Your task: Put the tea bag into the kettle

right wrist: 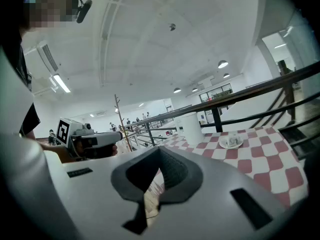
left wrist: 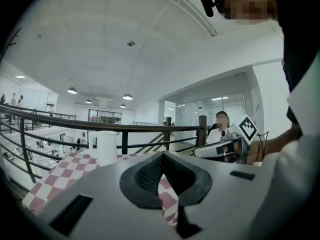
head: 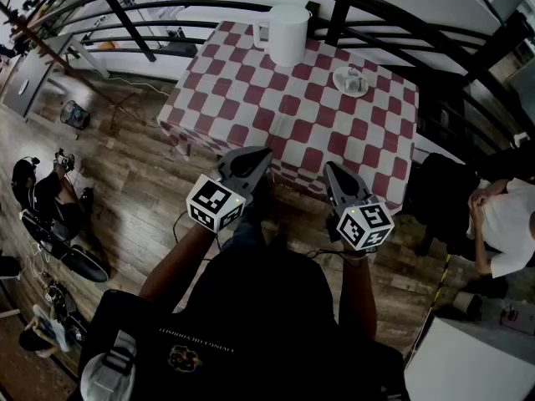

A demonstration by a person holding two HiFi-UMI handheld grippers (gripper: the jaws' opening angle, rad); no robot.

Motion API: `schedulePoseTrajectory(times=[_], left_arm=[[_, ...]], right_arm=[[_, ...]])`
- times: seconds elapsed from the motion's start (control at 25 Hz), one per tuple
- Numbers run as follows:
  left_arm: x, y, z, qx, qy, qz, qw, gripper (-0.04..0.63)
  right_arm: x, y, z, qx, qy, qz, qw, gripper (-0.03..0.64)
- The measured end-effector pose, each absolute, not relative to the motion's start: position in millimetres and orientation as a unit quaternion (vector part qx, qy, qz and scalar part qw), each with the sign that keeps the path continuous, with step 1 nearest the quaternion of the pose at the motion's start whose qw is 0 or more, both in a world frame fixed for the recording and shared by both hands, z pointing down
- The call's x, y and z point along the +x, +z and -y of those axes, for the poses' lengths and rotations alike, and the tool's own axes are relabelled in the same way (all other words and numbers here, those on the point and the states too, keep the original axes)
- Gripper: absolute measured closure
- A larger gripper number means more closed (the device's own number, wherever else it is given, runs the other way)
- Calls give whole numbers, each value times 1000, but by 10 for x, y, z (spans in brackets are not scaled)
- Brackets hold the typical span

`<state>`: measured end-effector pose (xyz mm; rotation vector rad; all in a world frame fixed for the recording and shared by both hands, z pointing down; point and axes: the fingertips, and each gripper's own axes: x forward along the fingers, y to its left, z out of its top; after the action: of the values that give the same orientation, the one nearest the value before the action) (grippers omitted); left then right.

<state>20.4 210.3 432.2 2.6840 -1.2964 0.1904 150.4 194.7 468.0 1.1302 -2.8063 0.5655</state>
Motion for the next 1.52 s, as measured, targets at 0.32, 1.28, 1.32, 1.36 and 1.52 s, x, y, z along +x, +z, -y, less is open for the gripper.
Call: schedulePoseTrajectory(times=[0.32,1.28,1.32,1.36,1.52], left_arm=[[245,4348,-1987,897,66,431,74,598],[-15,4477,-1346,876,80,468,86,598],[-37,4453,-1244,875,78,470,82,598],[-63,4410,-1127,875,76,472,76,598],[-226,4402,-845,867,77,485,83,598]], right_arm=[[1508,4683,-1869,367,178,912,34,603],[1268,4705,-1389,349,185,919,17,600],[1258,4677,-1287,349,181,919,16,600],[1244,4632,-1168,350,175,920,13,600],[1134,4633,-867,349,178,920,18,600]])
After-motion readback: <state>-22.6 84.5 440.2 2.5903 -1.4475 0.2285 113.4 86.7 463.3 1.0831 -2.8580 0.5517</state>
